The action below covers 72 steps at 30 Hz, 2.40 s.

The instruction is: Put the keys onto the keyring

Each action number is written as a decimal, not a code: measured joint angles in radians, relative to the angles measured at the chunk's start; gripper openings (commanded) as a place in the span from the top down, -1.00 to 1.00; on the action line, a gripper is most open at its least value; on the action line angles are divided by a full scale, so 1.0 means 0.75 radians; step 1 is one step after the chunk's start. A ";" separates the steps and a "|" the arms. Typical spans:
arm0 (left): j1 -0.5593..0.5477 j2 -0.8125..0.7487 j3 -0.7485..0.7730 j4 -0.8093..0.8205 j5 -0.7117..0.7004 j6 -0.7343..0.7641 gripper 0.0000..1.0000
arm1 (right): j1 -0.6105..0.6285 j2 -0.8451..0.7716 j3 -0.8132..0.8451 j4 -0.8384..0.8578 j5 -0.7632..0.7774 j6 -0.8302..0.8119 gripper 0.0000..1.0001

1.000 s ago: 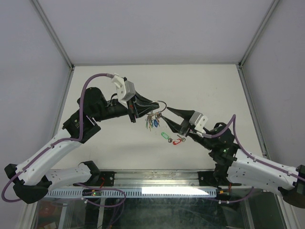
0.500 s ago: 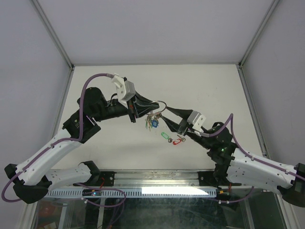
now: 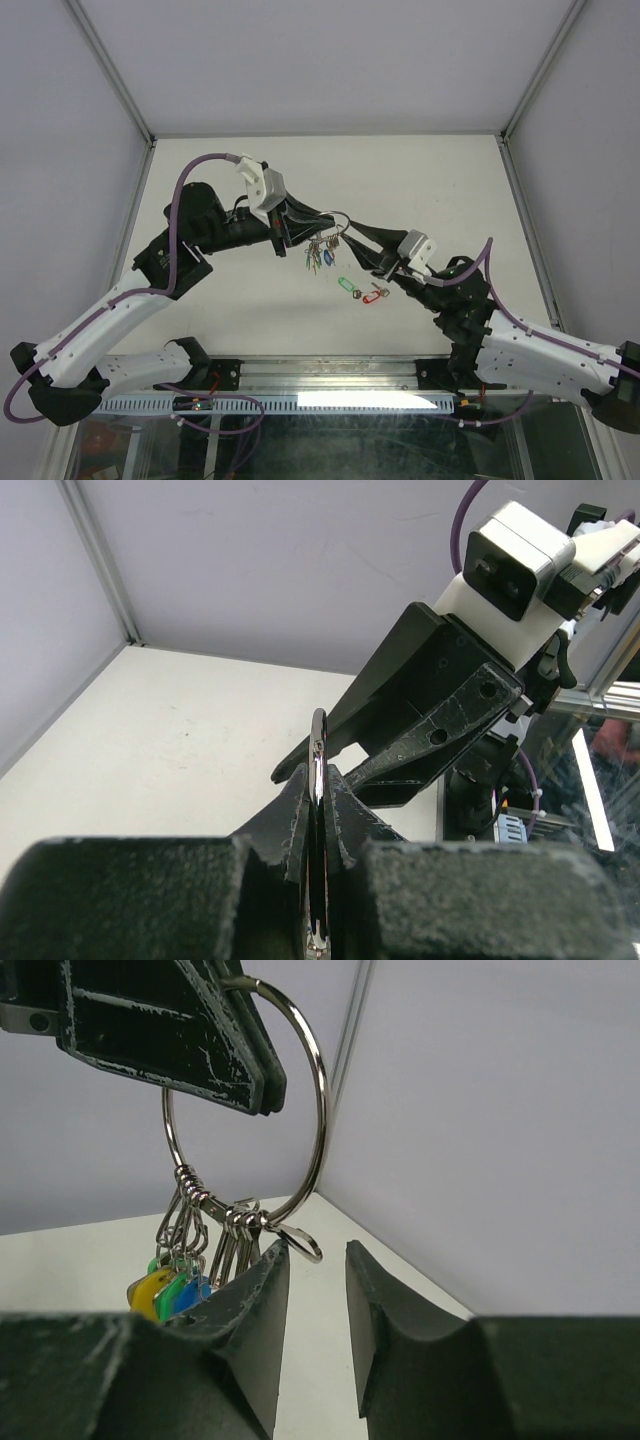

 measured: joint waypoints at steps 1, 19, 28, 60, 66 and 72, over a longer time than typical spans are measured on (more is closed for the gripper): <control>0.000 0.001 0.000 0.000 0.000 0.000 1.00 | 0.000 0.004 0.000 0.003 -0.001 -0.001 0.35; 0.000 0.011 0.000 0.000 0.000 0.000 1.00 | 0.000 0.069 0.000 0.022 -0.046 -0.007 0.26; 0.000 0.011 0.000 0.000 0.000 -0.001 1.00 | 0.000 0.073 0.000 0.067 -0.041 -0.008 0.43; 0.000 0.011 -0.001 -0.012 -0.005 -0.002 0.88 | 0.007 0.023 0.050 -0.087 -0.014 -0.206 1.00; 0.000 0.007 -0.004 0.001 -0.019 -0.017 0.68 | 0.007 0.022 0.179 -0.369 0.071 -0.431 1.00; 0.000 -0.009 -0.032 0.021 -0.036 -0.032 0.47 | 0.007 0.032 0.259 -0.593 0.116 -0.694 1.00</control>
